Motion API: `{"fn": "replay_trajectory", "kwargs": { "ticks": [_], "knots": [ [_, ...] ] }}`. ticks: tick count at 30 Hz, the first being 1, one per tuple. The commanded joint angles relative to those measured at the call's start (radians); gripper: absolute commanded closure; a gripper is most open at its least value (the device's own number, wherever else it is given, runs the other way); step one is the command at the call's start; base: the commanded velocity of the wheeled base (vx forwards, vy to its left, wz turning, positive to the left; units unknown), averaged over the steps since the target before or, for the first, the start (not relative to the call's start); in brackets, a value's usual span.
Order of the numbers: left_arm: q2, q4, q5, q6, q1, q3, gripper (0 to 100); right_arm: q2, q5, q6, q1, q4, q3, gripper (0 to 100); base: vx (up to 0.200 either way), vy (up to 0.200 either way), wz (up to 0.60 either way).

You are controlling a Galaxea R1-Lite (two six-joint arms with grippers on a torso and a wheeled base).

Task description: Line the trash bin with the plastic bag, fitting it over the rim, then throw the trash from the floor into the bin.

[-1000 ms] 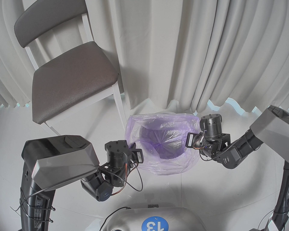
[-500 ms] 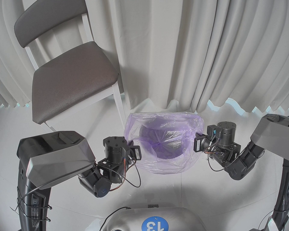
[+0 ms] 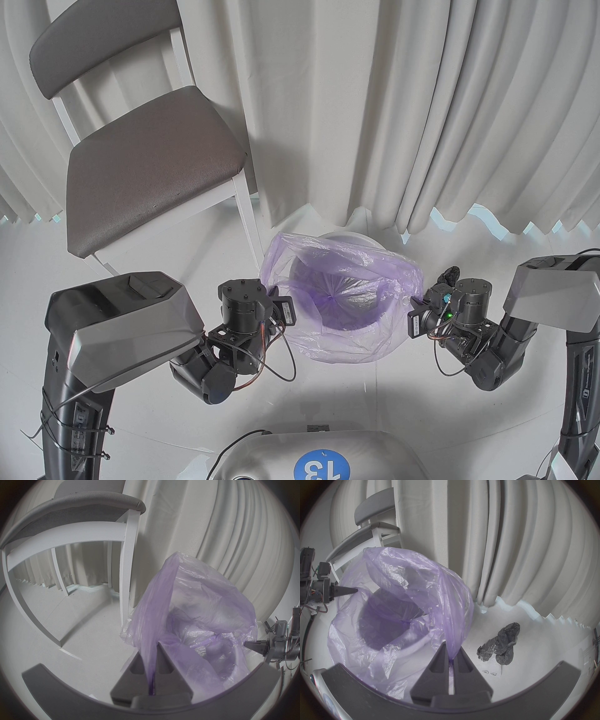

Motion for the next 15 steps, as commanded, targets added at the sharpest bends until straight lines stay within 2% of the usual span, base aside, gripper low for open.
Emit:
{"fn": "replay_trajectory", "kwargs": {
  "ticks": [1,8,11,13,15],
  "knots": [
    [0.029,-0.004,0.001,-0.004,0.008,-0.039,100,0.023,-0.003,0.002,0.009,-0.021,-0.012,100,0.0,0.0,0.0],
    [0.079,-0.009,0.029,-0.011,0.025,-0.09,100,-0.002,-0.004,0.001,-0.005,-0.027,-0.011,100,0.0,0.0,0.0],
    [0.113,-0.017,0.069,-0.01,0.031,-0.15,100,-0.025,-0.006,0.004,-0.011,-0.027,-0.026,100,0.0,0.0,0.0],
    [0.113,-0.018,0.072,-0.01,0.031,-0.154,100,-0.033,-0.015,0.005,-0.011,-0.027,-0.034,100,0.0,0.0,0.0],
    [0.107,-0.021,0.075,-0.011,0.029,-0.157,100,-0.036,-0.057,0.016,-0.012,-0.027,-0.072,100,0.0,0.0,0.0]
  ]
}}
